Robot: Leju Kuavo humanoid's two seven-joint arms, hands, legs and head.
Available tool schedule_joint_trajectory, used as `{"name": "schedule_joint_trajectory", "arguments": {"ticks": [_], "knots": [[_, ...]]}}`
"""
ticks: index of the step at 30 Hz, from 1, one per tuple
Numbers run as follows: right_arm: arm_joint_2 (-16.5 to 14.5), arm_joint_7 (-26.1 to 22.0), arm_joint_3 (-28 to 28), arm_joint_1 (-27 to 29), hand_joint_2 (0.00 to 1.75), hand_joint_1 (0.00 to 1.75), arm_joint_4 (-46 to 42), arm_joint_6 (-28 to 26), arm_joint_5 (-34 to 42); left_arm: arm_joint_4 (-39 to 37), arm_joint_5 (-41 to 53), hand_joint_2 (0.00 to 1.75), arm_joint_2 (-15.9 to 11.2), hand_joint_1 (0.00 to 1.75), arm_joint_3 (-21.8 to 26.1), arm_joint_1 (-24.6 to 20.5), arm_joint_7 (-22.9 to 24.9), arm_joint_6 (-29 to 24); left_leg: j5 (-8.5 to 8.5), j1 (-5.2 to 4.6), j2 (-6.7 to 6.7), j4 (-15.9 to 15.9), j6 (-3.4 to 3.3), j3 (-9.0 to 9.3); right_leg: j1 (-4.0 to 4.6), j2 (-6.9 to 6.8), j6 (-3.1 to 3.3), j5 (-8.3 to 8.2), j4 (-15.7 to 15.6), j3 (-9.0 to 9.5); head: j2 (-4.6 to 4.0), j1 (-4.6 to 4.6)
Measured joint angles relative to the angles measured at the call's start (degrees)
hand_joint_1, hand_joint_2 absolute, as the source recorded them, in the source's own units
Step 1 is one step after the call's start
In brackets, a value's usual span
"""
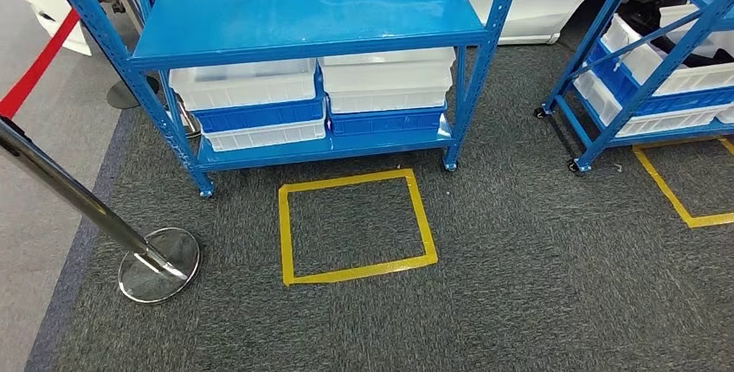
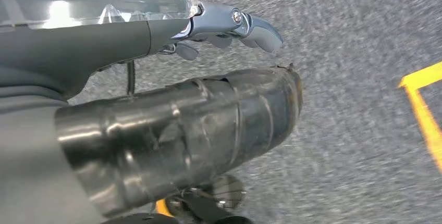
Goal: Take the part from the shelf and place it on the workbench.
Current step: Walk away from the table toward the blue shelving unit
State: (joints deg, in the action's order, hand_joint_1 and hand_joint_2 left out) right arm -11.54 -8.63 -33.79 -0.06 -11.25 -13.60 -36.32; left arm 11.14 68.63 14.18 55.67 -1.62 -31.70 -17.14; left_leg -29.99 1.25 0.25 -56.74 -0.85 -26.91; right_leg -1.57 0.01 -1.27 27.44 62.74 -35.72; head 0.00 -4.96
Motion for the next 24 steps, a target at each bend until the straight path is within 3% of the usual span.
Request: {"name": "schedule_joint_trajectory", "arguments": {"ticks": [1,4,6,7,9,11,12,15,16,18,21,22,24], "knots": [[0.0,0.0,0.0,0.0,0.0,0.0,0.0,0.0,0.0,0.0,0.0,0.0,0.0,0.0,0.0,-0.1,0.0,0.0,-0.44,0.0,0.04,0.0,0.45,0.2,0.13,-0.11,0.32,-0.93,-1.7,0.41,0.0,-0.01],[0.0,0.0,0.0,-0.2,0.0,0.0,0.0,0.0,-0.1,0.0,0.0,0.0,0.0,0.0,0.0,-0.4,0.0,0.0,-0.75,-0.1,0.23,-0.3,1.6,0.62,0.46,-0.06,1.97,-0.94,-2.4,0.72,0.0,0.01],[0.0,0.0,0.0,-0.1,0.0,0.0,0.0,0.0,-0.1,0.0,0.0,0.0,0.0,0.0,0.0,-0.4,0.0,0.0,-0.86,0.04,0.23,-3.2,1.92,-0.48,0.47,-0.04,2.79,-0.57,-2.8,1.67,0.0,0.03],[0.0,0.0,0.0,-0.1,0.0,0.0,0.0,0.0,-0.1,0.0,0.0,0.0,0.0,0.0,0.0,-0.4,0.0,0.0,-1.6,0.07,0.21,-6.4,2.02,-2.21,0.52,-0.06,3.2,-0.31,-3.0,2.2,0.0,0.05],[0.0,0.0,0.0,-0.1,0.0,0.0,0.0,0.0,-0.1,0.0,0.0,0.0,0.0,0.0,0.0,-0.4,0.0,0.0,-4.71,0.03,0.2,-14.0,2.11,-7.04,0.82,-0.02,3.83,0.36,-3.1,2.98,0.0,0.09],[0.0,0.0,0.0,-0.1,0.0,0.0,0.0,0.0,-0.1,0.0,0.0,0.0,0.0,0.0,0.0,-0.3,0.0,0.0,-6.88,-0.07,0.17,-17.8,1.84,-10.64,1.29,0.24,4.15,1.18,-3.1,3.91,0.0,0.09],[0.1,0.0,0.0,-0.1,0.0,0.0,0.0,0.0,-0.1,0.0,0.0,0.0,0.0,0.0,0.0,-0.3,0.0,0.0,-6.29,-0.21,0.16,-17.0,1.5,-11.19,1.56,0.37,4.24,1.63,-3.1,4.54,0.0,0.09],[0.0,0.0,0.0,-0.1,0.0,0.0,0.0,0.0,-0.1,0.0,0.0,0.0,-0.1,0.0,0.1,-0.1,0.0,0.0,0.99,-1.18,0.01,-7.5,-0.55,-9.32,2.29,0.57,4.24,3.09,-3.2,6.41,0.0,0.0],[-0.1,0.0,0.0,-0.1,0.0,0.0,0.0,0.0,-0.1,0.0,0.0,0.0,-0.2,0.0,0.1,-0.1,0.0,0.0,2.28,-1.56,-0.2,-5.0,-1.17,-8.68,2.38,0.65,4.06,3.57,-3.2,6.8,0.0,0.0],[-0.2,0.0,0.0,-0.3,0.0,0.0,0.0,0.0,-0.2,0.0,0.0,0.0,-0.2,0.0,0.1,0.0,0.0,0.0,2.66,-2.0,-0.57,-3.2,-1.68,-8.02,2.34,0.81,3.46,3.99,-3.1,7.44,0.0,0.04],[-0.1,0.1,0.0,-0.4,0.0,0.0,0.0,0.0,-0.2,0.0,0.1,0.0,0.0,0.0,0.1,0.0,0.0,0.0,3.65,-1.58,-0.61,-1.3,-1.93,-5.45,2.28,0.72,2.61,4.32,-1.0,8.08,0.0,0.09],[-0.1,0.1,0.0,-0.4,0.0,0.0,0.0,0.0,-0.2,0.0,0.2,0.0,0.0,0.0,0.1,-0.1,0.0,0.0,3.66,-1.42,-0.58,-0.9,-2.04,-4.65,2.18,0.66,2.3,5.31,0.7,7.28,0.0,0.05],[0.0,0.1,0.0,-0.5,0.0,0.0,0.0,0.0,-0.2,0.0,0.2,0.0,0.0,0.0,0.1,-0.3,0.0,0.0,3.2,-1.26,-0.54,-0.6,-2.18,-4.01,1.68,0.56,1.59,8.36,6.9,3.32,0.0,-0.02]]}}
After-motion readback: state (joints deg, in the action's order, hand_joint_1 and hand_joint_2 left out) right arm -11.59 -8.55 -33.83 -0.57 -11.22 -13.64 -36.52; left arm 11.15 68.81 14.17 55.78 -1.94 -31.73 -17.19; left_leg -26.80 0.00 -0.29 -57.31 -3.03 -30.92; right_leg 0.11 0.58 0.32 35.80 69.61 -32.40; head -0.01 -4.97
